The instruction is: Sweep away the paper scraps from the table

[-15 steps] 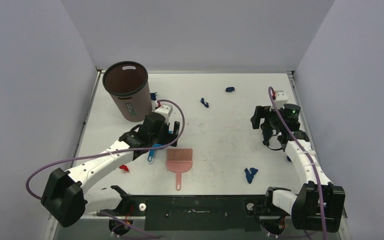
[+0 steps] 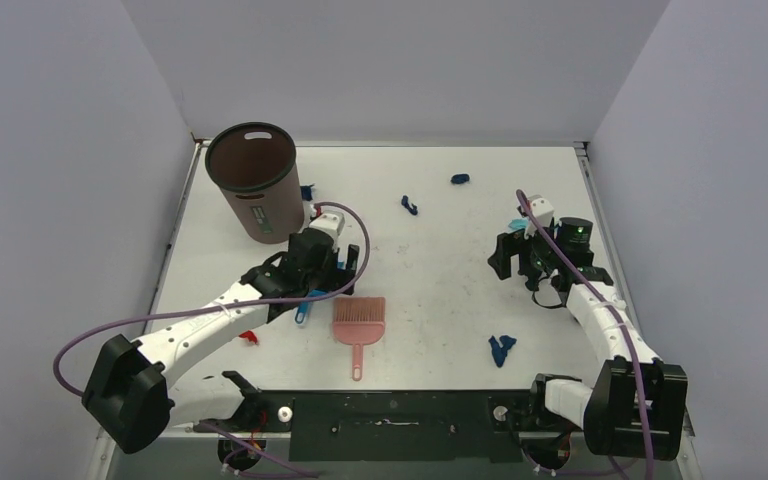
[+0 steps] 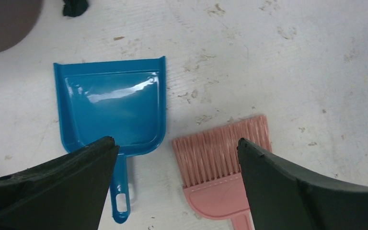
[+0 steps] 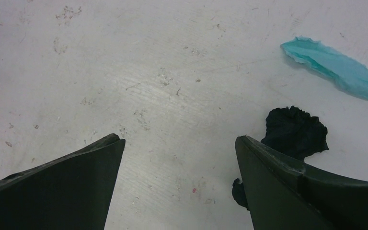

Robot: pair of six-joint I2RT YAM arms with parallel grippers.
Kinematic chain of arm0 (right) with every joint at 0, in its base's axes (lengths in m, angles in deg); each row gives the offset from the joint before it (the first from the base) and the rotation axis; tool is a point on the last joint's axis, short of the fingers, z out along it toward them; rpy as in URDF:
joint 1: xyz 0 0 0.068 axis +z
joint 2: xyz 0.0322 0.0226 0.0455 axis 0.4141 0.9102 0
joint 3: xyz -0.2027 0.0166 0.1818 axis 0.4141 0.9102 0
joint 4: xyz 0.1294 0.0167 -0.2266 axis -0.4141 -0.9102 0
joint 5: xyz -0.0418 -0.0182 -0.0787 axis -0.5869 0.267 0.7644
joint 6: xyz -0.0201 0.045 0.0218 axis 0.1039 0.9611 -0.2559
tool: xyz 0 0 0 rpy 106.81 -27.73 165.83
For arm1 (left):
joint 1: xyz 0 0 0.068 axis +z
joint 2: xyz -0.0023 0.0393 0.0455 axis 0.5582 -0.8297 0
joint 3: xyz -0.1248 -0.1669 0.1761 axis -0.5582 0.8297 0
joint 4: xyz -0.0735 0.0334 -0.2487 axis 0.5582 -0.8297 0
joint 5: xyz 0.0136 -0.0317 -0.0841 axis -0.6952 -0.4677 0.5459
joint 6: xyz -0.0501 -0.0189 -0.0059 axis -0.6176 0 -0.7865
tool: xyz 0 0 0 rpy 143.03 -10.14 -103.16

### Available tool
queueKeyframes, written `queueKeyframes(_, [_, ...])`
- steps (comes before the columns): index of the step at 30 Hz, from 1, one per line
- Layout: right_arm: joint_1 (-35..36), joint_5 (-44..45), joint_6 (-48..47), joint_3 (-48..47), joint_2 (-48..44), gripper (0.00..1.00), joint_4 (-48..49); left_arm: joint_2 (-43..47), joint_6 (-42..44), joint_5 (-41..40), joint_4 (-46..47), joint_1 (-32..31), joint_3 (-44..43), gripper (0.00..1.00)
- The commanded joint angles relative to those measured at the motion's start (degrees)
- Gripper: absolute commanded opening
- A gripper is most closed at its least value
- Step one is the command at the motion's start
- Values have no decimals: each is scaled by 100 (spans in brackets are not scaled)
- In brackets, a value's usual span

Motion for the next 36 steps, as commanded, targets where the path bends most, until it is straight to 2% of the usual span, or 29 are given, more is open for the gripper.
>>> queueKeyframes(1, [36,-160,-203,-289,-76,90,129,232,-572,-1514,108,-90,90,96])
queueKeyframes(3, [36,-158,-173,-256,-173,90,163,62,-747,-1880,-232,-90,-118,96])
queueKeyframes(5, [36,-148,-183,-230,-236,90,188,-72,-777,-1822,-283,-90,-208,96])
queueKeyframes(10, [47,-55,-279,-301,-196,90,107,-541,-211,-708,-137,-55,-389,98])
queueKeyframes(13, [53,-43,-402,-307,-177,90,37,-681,-222,-99,-65,-59,-402,77])
queueKeyframes(15, [58,-41,-478,-312,-171,90,-8,-769,-342,-93,-165,-76,-441,62])
queueKeyframes(16, [60,-34,-505,-323,-179,90,-21,-810,-447,-219,-286,-88,-465,58])
queueKeyframes(22, [85,-102,-725,-314,-297,90,-129,-956,-769,-746,-669,-206,-512,54])
queueKeyframes(33, [167,-118,-855,-327,-258,90,-266,-1824,-726,-298,-1004,-537,-681,51])
queueKeyframes(36, [167,-114,-893,-329,-273,90,-313,-1938,-701,-217,-961,-576,-691,45])
